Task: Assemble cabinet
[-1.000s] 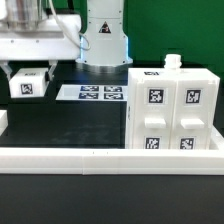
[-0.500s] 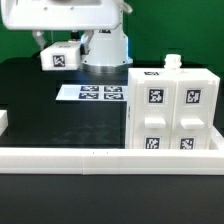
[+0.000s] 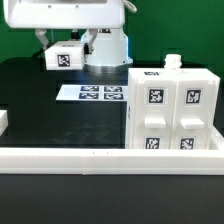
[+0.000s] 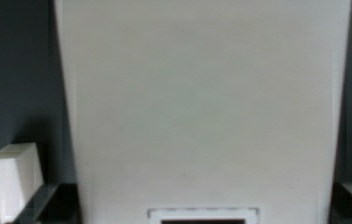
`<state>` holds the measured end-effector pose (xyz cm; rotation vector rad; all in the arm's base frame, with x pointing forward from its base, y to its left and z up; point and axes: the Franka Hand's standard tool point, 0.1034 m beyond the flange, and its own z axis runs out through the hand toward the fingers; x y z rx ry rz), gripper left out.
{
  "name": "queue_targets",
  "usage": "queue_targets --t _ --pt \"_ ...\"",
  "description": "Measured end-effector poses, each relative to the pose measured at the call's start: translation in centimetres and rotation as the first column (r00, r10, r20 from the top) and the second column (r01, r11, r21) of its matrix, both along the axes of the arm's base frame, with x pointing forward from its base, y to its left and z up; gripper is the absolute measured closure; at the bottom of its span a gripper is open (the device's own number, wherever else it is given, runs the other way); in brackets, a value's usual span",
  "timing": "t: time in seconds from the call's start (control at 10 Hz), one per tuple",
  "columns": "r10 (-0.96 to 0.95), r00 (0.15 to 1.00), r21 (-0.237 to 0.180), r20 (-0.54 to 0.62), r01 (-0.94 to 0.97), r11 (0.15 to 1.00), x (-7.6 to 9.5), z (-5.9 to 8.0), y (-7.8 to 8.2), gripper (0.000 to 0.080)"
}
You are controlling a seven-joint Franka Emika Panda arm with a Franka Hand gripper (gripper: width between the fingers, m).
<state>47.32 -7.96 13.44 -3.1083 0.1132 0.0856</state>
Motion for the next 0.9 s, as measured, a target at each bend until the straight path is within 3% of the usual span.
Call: queue_targets --t 0.2,0.5,0.8,0.9 --pt "-0.023 1.0 0.011 -0.01 0.023 1.0 1.3 2.2 2.2 0.0239" --pt "-0.1 0.995 0.0 0.011 0.1 0.995 4.4 4.9 7.1 0.0239" --pt "-0.197 0.98 -0.02 -0.006 0.197 0.98 8.8 5.7 11.6 0.0239" --pt "-0.19 0.982 -0.023 0.0 0.19 0.982 10.2 5.6 12.2 0.0239"
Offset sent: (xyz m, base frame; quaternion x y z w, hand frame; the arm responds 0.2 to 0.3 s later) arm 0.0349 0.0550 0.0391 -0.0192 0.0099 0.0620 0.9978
